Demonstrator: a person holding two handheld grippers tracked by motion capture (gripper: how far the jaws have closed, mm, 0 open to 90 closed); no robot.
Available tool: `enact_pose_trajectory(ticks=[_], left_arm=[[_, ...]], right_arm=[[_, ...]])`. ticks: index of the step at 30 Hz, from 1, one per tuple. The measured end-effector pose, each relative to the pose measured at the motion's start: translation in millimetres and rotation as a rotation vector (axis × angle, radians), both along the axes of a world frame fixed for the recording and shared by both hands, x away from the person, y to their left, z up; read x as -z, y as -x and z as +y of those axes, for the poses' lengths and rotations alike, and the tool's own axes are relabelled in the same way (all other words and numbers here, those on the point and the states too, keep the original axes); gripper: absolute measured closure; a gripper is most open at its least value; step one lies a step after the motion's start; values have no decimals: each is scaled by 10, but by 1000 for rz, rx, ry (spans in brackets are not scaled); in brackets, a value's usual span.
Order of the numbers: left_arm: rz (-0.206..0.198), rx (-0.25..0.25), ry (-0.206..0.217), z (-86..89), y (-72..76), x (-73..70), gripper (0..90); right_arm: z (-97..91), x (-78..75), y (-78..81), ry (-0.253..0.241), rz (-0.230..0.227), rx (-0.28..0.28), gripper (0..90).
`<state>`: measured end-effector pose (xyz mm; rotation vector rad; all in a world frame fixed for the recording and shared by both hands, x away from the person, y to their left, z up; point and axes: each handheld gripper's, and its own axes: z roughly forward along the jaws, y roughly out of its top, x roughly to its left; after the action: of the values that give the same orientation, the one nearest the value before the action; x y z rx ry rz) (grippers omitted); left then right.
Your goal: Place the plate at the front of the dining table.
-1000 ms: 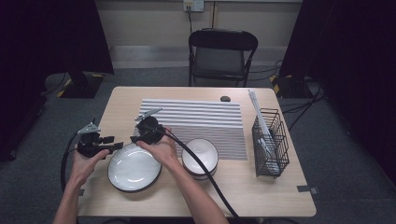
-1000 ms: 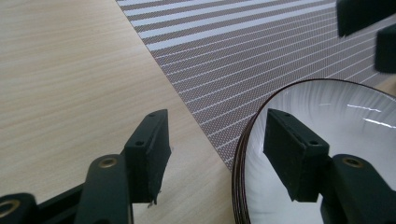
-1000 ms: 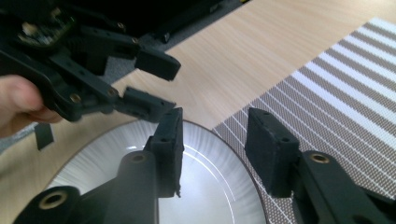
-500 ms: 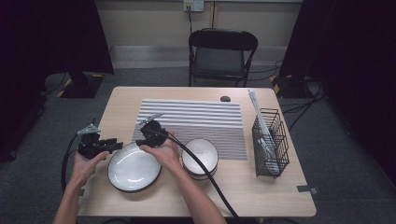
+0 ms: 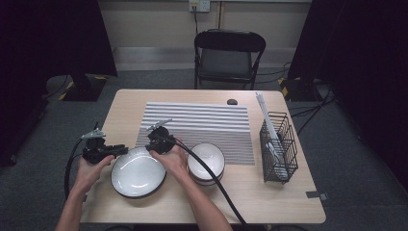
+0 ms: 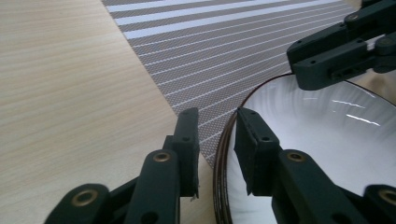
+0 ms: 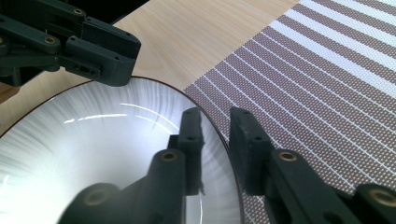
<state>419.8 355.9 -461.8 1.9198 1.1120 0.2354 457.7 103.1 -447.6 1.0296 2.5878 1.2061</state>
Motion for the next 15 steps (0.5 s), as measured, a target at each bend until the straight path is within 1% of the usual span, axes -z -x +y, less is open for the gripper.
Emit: enact_pose_trajectory(ticks=[2,4,5,7,9,11,12,14,15], left_arm=[[9,6,20,4,-8,9,731],[8,7,17,-1,-4,6,748],[6,9,23,3,-5,5,753],[4,7,33,12,-9,2,761],[4,5,20,15,-10,4,769],[8,5,20,17,-14,15,771],[11,7,26,15,-14,16,771],[16,2,25,6,-17,19,769],[21,11,21,-4,-18,23,777]], right_arm=[[-10,7,-5,1,2,9,788],[-26,19,-15,-7,5,17,802],[-31,29,-19,-7,17,17,806],[-36,46,-22,1,18,19,820],[-43,57,-25,-6,20,21,831],[-47,59,-23,-7,17,17,834],[-50,62,-23,-10,14,19,836],[-54,62,-18,-19,24,29,839],[-55,66,-16,-22,21,30,839]])
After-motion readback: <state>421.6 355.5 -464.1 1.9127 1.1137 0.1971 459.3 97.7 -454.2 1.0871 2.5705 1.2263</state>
